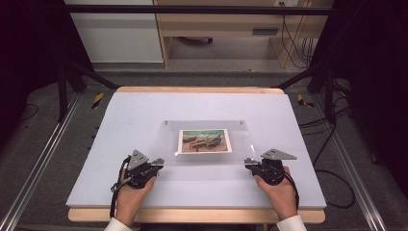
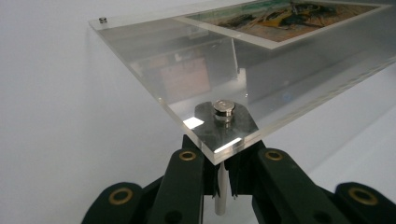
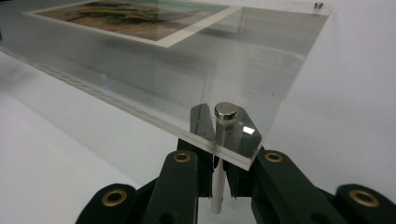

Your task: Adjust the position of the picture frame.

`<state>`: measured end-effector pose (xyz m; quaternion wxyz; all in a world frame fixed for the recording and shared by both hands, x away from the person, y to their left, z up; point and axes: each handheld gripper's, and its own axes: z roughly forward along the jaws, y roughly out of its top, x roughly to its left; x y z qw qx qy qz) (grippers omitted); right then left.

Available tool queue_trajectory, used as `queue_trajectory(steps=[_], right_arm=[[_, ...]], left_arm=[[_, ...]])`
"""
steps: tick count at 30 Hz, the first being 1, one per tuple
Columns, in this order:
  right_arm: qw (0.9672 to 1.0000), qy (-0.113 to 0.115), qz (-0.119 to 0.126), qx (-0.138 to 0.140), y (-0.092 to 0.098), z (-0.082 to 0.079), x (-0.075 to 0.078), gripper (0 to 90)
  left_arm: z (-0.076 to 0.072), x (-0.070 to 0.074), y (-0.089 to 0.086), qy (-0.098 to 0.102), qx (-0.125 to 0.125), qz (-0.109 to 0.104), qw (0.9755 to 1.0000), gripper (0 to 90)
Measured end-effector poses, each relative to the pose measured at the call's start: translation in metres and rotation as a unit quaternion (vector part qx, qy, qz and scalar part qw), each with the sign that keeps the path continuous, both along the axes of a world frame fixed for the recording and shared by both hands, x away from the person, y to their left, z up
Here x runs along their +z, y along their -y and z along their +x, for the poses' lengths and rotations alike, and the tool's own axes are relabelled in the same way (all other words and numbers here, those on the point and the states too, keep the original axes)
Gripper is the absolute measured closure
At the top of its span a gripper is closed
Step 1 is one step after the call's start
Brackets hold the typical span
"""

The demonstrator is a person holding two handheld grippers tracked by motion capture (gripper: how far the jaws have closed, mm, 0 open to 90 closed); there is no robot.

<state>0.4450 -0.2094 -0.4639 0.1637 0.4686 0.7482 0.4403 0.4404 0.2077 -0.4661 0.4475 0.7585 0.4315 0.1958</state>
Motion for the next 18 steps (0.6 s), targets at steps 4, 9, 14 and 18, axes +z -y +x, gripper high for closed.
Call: queue_trajectory(steps=[4,9,14,18], right_arm=[[1.0,-0.008,0.001,-0.002,-0.0005,-0.0001,-0.002,82.2],[0.9998,-0.016,-0.008,0.001,-0.0013,-0.0001,-0.0065,80.7],[0.9997,-0.022,-0.008,0.001,-0.0017,0.0002,-0.0078,80.2],[0.9998,-0.016,-0.008,0.0,-0.0017,0.0003,-0.0072,80.4]], left_arm=[[0.0,-0.0019,0.0005,-0.004,0.001,0.001,1.0,83.3],[0.0001,-0.0053,0.0005,-0.015,0.0,0.005,0.9999,83.3],[0.0003,-0.0067,0.0009,-0.018,0.001,0.005,0.9998,83.4],[0.0002,-0.0066,0.0014,-0.017,0.002,0.007,0.9998,83.3]])
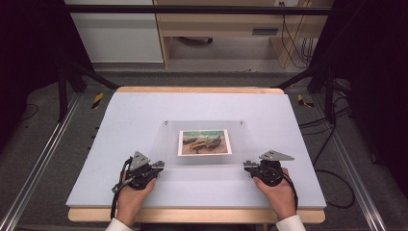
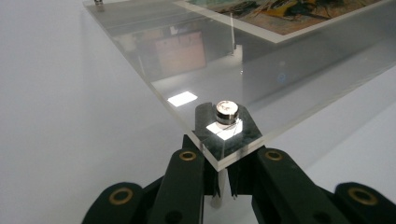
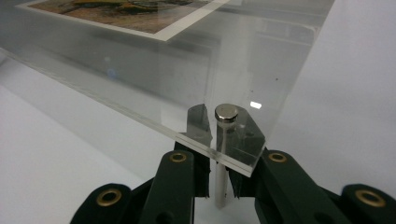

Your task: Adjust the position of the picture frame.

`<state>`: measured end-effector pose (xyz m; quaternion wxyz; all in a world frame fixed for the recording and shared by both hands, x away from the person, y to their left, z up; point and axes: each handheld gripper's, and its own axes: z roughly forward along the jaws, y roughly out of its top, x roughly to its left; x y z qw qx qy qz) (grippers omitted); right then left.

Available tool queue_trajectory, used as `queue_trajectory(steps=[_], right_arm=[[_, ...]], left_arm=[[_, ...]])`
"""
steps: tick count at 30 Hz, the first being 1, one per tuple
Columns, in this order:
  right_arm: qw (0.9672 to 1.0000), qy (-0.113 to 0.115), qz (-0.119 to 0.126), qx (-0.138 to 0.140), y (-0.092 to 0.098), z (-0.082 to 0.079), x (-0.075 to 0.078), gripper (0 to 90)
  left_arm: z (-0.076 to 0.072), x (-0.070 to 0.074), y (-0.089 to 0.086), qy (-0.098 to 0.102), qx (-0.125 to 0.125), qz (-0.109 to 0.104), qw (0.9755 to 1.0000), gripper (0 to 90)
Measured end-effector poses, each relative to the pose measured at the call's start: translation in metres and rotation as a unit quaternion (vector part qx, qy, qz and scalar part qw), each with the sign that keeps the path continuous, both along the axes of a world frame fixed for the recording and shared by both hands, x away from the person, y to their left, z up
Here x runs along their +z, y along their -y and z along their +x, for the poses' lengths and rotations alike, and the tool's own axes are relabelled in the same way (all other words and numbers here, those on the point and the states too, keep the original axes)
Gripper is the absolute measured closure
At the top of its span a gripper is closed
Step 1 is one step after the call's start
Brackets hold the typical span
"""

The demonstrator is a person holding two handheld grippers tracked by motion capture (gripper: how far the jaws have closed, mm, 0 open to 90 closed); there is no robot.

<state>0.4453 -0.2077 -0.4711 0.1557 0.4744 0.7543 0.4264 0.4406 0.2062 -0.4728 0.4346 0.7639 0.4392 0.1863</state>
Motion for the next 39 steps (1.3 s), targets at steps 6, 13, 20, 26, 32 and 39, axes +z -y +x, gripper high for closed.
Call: queue_trajectory(steps=[6,13,20,26,32,39], right_arm=[[1.0,0.005,0.002,-0.006,0.0,0.0,0.002,80.9],[1.0,-0.002,-0.003,-0.004,0.0,0.001,-0.001,80.6],[0.9999,-0.01,0.006,0.003,-0.001,-0.001,-0.001,56.5],[1.0,-0.006,-0.002,0.0,0.002,-0.013,0.004,32.6],[1.0,0.007,0.004,-0.004,0.007,-0.019,0.009,20.5],[0.9993,0.033,0.012,0.01,0.01,-0.024,0.018,12.3]], left_arm=[[0.0,0.002,0.0,0.005,0.002,-0.008,1.0,83.3],[0.001,0.0,0.0,-0.001,0.001,-0.003,1.0,83.2],[0.0,0.001,0.002,-0.002,-0.007,0.009,0.9999,68.9],[-0.004,0.002,-0.002,-0.008,-0.013,0.021,0.9997,36.3],[-0.005,0.007,-0.006,-0.006,-0.015,0.006,0.9998,18.8],[-0.006,0.02,-0.018,0.009,-0.032,-0.032,0.999,7.1]])
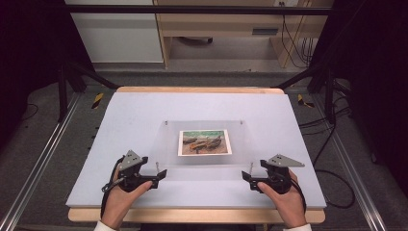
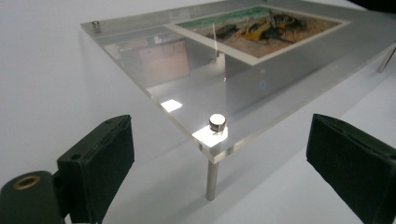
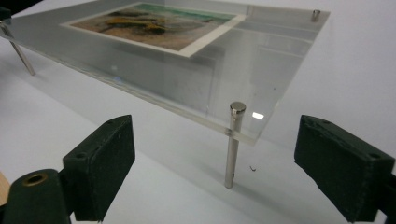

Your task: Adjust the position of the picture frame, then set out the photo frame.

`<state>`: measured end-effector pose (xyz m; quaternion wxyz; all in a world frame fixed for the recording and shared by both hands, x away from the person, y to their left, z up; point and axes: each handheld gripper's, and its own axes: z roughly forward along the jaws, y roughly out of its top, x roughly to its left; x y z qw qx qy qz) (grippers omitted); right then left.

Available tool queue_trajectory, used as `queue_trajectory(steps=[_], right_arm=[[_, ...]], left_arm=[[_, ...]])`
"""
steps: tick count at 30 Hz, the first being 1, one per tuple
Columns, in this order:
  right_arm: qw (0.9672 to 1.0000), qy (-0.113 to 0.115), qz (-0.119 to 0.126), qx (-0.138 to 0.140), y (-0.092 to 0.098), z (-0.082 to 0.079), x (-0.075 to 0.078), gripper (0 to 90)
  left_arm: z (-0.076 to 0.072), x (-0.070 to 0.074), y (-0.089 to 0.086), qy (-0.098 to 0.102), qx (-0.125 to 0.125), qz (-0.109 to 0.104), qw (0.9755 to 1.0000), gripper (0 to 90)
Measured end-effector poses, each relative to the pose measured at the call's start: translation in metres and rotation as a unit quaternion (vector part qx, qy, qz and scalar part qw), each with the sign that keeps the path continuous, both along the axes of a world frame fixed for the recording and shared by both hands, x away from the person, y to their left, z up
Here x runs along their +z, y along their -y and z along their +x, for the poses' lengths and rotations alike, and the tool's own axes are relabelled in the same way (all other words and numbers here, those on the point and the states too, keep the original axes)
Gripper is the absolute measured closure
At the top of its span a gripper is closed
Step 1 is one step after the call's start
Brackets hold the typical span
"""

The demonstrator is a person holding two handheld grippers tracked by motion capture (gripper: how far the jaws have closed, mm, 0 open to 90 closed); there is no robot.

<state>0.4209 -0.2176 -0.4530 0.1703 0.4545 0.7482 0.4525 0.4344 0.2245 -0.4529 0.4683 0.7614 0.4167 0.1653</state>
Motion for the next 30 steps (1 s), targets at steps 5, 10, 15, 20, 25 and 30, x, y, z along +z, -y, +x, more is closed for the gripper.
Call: queue_trajectory(steps=[5,10,15,20,25,30], right_arm=[[0.999,0.043,-0.002,-0.016,-0.003,-0.003,0.016,12.8],[0.998,0.059,-0.012,-0.02,-0.011,0.008,0.031,16.5],[0.9987,0.038,-0.028,-0.019,-0.019,0.035,0.039,17.8],[0.9992,0.028,-0.025,-0.017,-0.021,0.043,0.028,18.6],[0.9996,0.0,-0.009,-0.025,-0.013,0.045,0.018,20.1],[0.9994,-0.028,0.007,-0.019,-0.014,0.049,0.012,19.9]], left_arm=[[-0.001,0.018,-0.003,0.023,-0.006,-0.024,0.9994,7.2],[0.015,0.035,0.004,0.018,-0.009,-0.021,0.9996,8.9],[0.03,0.036,0.016,0.023,-0.002,-0.004,0.9997,13.6],[0.03,0.024,0.012,0.015,0.015,-0.024,0.9995,18.2],[0.032,0.012,0.007,-0.015,0.027,-0.04,0.9987,19.8],[0.034,0.007,0.009,-0.034,0.02,-0.048,0.998,20.1]])
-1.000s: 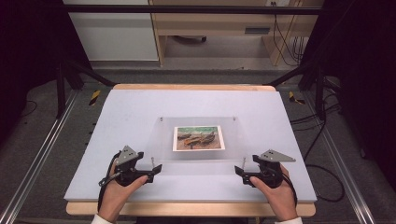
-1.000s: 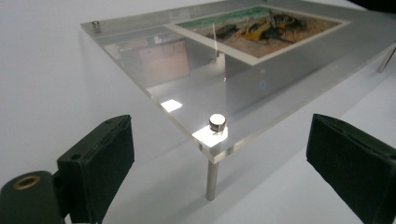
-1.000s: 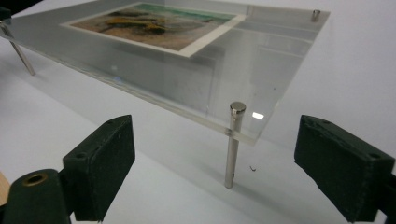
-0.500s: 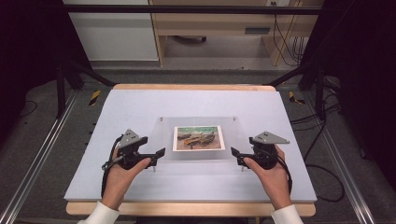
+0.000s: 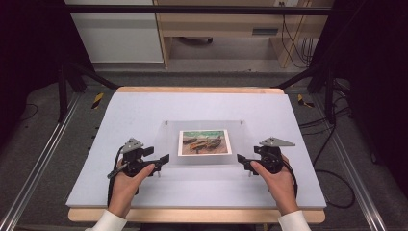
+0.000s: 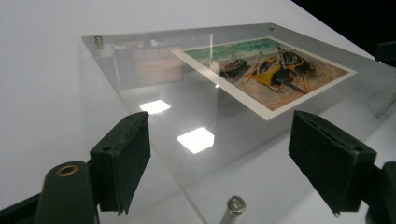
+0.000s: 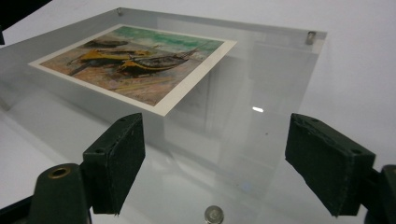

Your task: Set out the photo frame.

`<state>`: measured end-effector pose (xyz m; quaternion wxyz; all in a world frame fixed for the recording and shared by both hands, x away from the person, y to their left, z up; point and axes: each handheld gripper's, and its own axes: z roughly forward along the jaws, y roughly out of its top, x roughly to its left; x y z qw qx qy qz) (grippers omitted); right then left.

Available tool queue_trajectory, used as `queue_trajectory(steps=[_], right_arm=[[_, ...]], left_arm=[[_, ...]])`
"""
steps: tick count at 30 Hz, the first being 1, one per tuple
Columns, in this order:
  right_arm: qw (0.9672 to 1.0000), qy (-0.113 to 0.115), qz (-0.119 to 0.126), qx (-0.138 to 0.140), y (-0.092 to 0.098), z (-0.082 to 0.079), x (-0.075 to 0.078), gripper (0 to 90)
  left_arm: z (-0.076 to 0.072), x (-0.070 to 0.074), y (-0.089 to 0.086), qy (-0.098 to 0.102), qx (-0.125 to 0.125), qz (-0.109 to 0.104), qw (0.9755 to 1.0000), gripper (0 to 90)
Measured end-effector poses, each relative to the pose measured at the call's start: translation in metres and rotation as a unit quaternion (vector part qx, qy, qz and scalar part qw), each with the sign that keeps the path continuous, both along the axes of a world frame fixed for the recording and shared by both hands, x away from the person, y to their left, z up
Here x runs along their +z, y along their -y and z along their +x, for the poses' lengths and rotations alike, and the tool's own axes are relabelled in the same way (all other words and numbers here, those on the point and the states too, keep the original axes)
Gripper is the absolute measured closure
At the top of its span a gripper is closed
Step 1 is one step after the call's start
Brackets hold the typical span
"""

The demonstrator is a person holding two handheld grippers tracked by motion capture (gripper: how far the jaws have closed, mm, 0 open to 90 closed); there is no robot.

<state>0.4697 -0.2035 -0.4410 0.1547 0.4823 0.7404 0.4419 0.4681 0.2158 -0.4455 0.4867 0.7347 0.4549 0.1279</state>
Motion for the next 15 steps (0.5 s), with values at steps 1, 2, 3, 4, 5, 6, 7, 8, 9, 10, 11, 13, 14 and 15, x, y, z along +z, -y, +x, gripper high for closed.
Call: queue_trajectory(steps=[1,2,3,4,5,6,7,8,9,10,11,13,14,15], right_arm=[[1.0,-0.006,-0.007,0.0,-0.003,0.0015,-0.0036,17.3],[1.0,-0.006,-0.007,0.0,-0.003,0.0015,-0.0036,17.3],[1.0,-0.007,-0.002,-0.001,-0.0031,0.0019,-0.0042,17.0],[1.0,-0.009,0.001,-0.003,-0.0028,0.0027,-0.0048,16.8],[0.9999,-0.014,0.007,-0.003,-0.0016,0.004,-0.0061,15.9],[0.9997,-0.018,0.014,-0.002,-0.0007,0.0043,-0.0068,15.8],[0.9995,-0.023,0.02,-0.002,0.0001,0.0046,-0.0074,15.6],[0.9995,-0.023,0.02,-0.002,0.0001,0.0046,-0.0074,15.6],[0.9986,-0.038,0.036,-0.005,0.0024,0.0061,-0.0092,15.1],[0.9984,-0.039,0.039,-0.004,0.0031,0.0067,-0.0097,15.0],[0.9981,-0.044,0.044,-0.004,0.0039,0.0078,-0.0105,14.7],[0.9973,-0.051,0.051,-0.006,0.0046,0.0087,-0.0114,14.5],[0.9971,-0.054,0.053,-0.006,0.0051,0.009,-0.0117,14.4],[0.9967,-0.057,0.057,-0.006,0.0056,0.0094,-0.0121,14.4]], left_arm=[[0.0,-0.0018,0.0019,-0.005,-0.003,0.002,1.0,19.6],[0.0,-0.0018,0.0019,-0.005,-0.003,0.002,1.0,19.0],[0.0,-0.0031,0.0033,-0.009,-0.003,0.008,0.9999,19.0],[0.0002,-0.0044,0.004,-0.015,-0.002,0.013,0.9998,18.5],[0.0003,-0.0056,0.0038,-0.019,-0.002,0.009,0.9998,16.7],[0.0009,-0.0066,0.0025,-0.024,-0.002,0.002,0.9997,16.8],[0.0012,-0.007,0.0019,-0.028,-0.002,-0.002,0.9996,16.9],[0.0012,-0.007,0.0019,-0.028,-0.002,-0.002,0.9996,16.8],[0.002,-0.0078,0.001,-0.035,-0.002,-0.009,0.9993,16.7],[0.0028,-0.0084,0.0004,-0.04,-0.002,-0.013,0.9991,16.6],[0.0033,-0.0088,-0.0002,-0.045,-0.002,-0.018,0.9988,16.4],[0.0045,-0.0099,-0.0019,-0.05,-0.005,-0.022,0.9985,16.2],[0.0054,-0.0108,-0.0029,-0.055,-0.005,-0.028,0.9981,16.2],[0.0059,-0.0117,-0.0036,-0.063,-0.003,-0.036,0.9974,16.3]])
